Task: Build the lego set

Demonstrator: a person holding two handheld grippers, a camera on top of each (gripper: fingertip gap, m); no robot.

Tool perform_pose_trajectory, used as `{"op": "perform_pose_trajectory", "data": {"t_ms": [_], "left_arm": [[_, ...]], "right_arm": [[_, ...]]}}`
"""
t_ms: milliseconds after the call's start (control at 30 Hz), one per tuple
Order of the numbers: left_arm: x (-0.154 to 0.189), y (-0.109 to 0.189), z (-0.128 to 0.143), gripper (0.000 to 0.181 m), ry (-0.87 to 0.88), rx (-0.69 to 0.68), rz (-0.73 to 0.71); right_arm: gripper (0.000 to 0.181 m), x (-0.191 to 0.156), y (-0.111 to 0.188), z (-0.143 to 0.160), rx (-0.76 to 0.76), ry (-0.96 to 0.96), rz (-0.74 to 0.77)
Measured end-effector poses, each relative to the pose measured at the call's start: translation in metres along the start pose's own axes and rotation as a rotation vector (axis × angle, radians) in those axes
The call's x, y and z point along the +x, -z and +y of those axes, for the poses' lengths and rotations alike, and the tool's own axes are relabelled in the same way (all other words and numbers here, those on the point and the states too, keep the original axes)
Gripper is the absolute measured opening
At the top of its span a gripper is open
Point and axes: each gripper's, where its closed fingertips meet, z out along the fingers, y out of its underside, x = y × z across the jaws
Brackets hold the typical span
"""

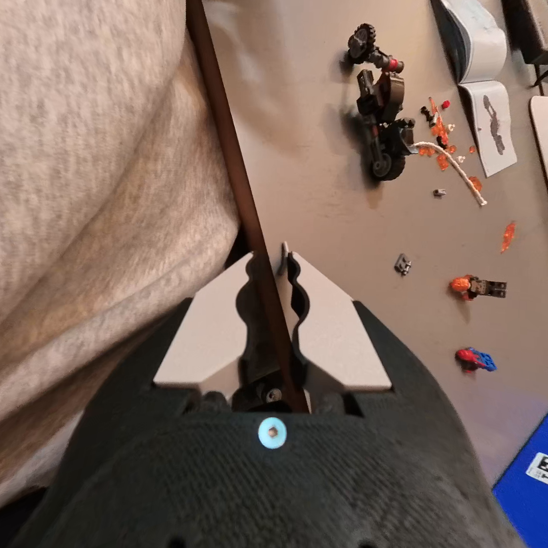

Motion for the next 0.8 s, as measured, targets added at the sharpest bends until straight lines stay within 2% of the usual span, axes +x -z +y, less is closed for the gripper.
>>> {"op": "perform_pose_trajectory", "data": {"t_ms": [300,400,433,567,800], "left_arm": [[0.001,-0.001,0.000,0.001,0.002,-0.001,0.004],[0.001,-0.001,0.000,0.001,-0.003,-0.002,0.001],[0.001,-0.001,0.000,0.001,-0.003,-0.002,0.001],[0.001,-0.002,0.003,0.001,0.005,-0.011,0.004],[0.000,-0.002,0.003,0.001,0.007,-0.011,0.005]], "right_arm": [[0.028,-0.002,-0.002,0.006,-0.024,-0.029,-0.027],[0.005,-0.002,0.000,0.004,-0.017,0.006,-0.004],[0.005,-0.001,0.000,0.003,-0.018,0.014,0.004],[0.021,0.003,-0.002,0.008,-0.046,-0.018,0.006],[0.021,0.004,0.002,0.010,-0.040,-0.030,0.005]]}}
